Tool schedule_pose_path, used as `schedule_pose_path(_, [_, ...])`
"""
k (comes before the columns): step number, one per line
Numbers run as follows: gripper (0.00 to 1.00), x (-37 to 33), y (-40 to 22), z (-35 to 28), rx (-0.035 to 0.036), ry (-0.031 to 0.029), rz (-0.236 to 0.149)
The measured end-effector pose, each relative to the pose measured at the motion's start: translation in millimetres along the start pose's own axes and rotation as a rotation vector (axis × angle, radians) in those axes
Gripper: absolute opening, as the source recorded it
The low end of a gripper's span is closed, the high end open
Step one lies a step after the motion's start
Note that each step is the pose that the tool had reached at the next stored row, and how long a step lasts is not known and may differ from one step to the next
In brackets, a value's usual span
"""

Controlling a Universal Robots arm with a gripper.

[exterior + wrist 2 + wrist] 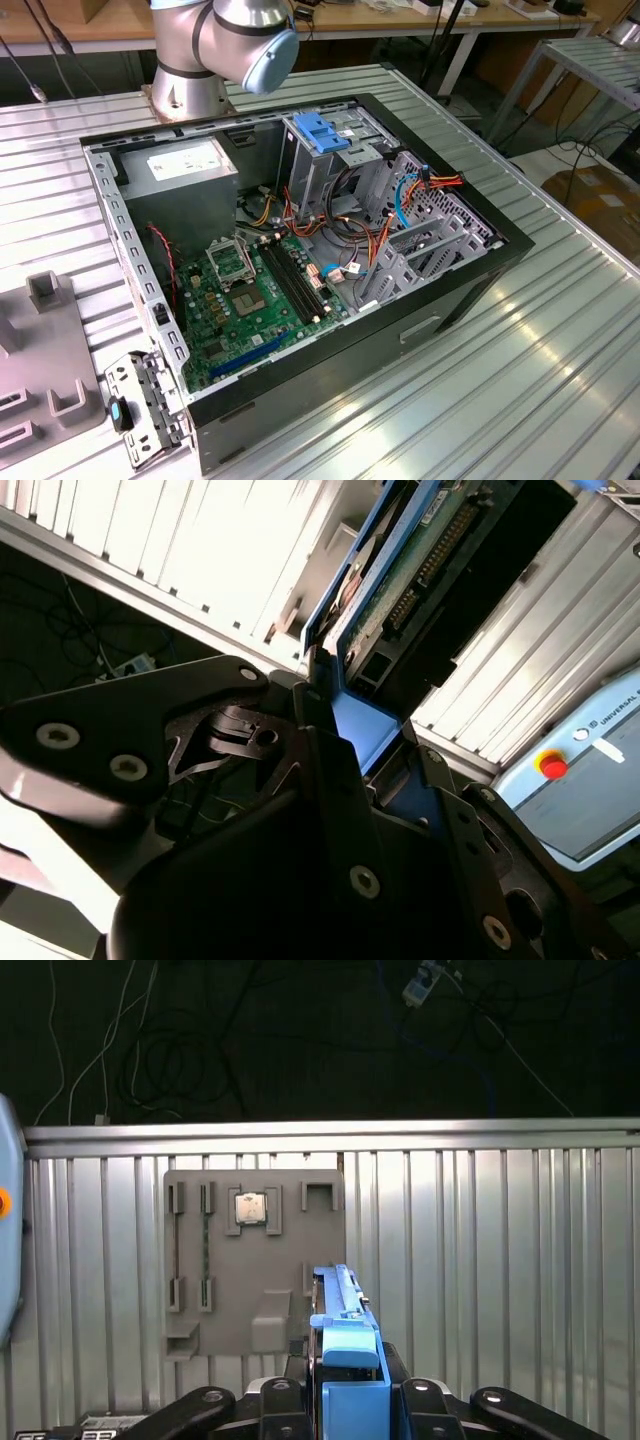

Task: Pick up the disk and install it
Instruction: 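Pick up the disk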

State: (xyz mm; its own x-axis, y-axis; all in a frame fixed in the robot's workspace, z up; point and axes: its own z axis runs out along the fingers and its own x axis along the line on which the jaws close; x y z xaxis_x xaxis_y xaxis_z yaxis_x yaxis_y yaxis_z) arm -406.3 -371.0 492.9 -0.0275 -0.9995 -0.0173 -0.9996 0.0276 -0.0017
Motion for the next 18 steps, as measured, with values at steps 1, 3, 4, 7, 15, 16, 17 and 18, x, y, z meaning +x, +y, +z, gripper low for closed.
schedule_pose_path(1, [0.37, 0.0, -1.1, 0.0, -0.0001, 0.0, 0.0])
schedule_pose_path(3, [0.37, -0.1, -3.3, 0.0, -0.0001, 0.0001, 0.0])
schedule_pose_path(4, [0.37, -0.1, -4.6, 0.0, 0.0, 0.0, 0.0])
schedule_pose_path(7, [0.37, -0.2, -8.0, 0.0, 0.0, 0.0, 0.0])
schedule_pose_path(15, [0.37, -0.5, -17.4, 0.0, -0.0001, 0.0, 0.0])
schedule_pose_path(16, [0.37, -0.5, -18.8, 0.1, 0.0, 0.0, 0.0])
schedule_pose_path(17, [0.37, -0.5, -19.7, 0.1, 0.0, 0.0, 0.0])
schedule_pose_path(18, [0.37, -0.6, -20.8, 0.0, 0.0, 0.0, 0.0])
